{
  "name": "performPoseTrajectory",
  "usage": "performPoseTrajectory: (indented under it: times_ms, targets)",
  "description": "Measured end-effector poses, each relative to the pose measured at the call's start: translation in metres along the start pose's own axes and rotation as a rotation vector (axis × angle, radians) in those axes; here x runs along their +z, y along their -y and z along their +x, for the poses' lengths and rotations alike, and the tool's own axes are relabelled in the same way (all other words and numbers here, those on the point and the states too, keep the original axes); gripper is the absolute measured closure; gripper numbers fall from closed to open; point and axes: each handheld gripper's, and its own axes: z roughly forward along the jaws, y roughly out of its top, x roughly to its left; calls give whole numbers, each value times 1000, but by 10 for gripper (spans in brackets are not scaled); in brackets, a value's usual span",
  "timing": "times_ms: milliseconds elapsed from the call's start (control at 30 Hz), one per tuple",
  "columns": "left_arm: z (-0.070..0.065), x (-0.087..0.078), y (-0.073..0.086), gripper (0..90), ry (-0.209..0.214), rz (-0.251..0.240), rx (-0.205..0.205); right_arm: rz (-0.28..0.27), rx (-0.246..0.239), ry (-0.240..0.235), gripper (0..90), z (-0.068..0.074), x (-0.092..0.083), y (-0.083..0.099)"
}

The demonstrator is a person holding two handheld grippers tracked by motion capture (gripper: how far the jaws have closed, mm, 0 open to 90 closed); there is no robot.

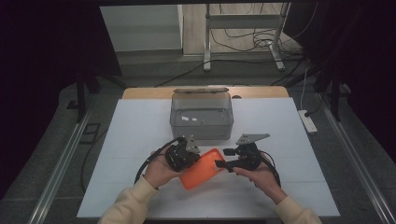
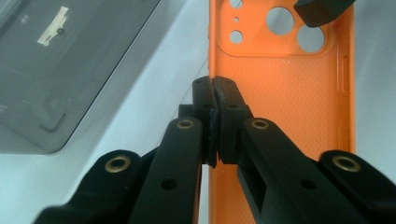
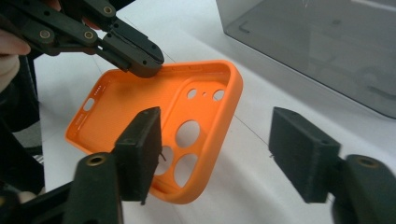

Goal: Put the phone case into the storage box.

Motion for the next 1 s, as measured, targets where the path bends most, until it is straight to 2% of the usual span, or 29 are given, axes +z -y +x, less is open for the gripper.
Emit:
performPoseTrajectory:
  times_ms: [300, 433, 533, 700, 800, 1000]
  targets:
    - [-3, -3, -1, 880, -3, -10, 14, 30, 61, -25, 477, -4, 7, -1]
    - [-3, -3, 0, 879, -9, -13, 17, 39, 82, -61, 600, -5, 10, -3]
    - [-3, -4, 0, 877, -16, -14, 18, 39, 102, -64, 689, -5, 11, -4]
    - [-4, -5, 1, 868, -4, -15, 22, 34, 126, -69, 788, -8, 10, -4]
    - [-6, -5, 0, 861, -6, -18, 32, 19, 147, -71, 812, -9, 7, -5]
    - [-5, -8, -1, 837, -6, -45, 32, -14, 142, -74, 819, -10, 3, -6]
